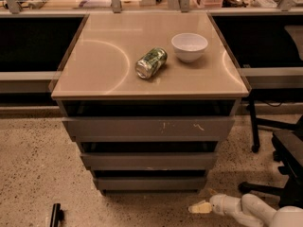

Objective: Close bottom drawer

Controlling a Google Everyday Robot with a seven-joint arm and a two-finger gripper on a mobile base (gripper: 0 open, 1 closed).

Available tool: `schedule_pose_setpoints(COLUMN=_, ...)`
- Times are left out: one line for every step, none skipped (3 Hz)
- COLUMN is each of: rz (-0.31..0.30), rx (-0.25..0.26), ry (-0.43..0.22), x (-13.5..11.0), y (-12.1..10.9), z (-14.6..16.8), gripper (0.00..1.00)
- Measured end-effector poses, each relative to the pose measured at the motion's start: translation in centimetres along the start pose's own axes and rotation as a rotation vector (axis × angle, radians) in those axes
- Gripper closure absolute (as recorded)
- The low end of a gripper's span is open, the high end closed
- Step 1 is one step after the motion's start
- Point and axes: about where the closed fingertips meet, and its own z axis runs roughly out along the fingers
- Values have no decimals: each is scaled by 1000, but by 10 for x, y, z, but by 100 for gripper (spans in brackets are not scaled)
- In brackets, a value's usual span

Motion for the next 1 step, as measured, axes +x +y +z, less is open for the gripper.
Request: schedule_pose_setpoints(rz=0, rx=0, ry=0, x=0, y=0, z=0, gripper=0)
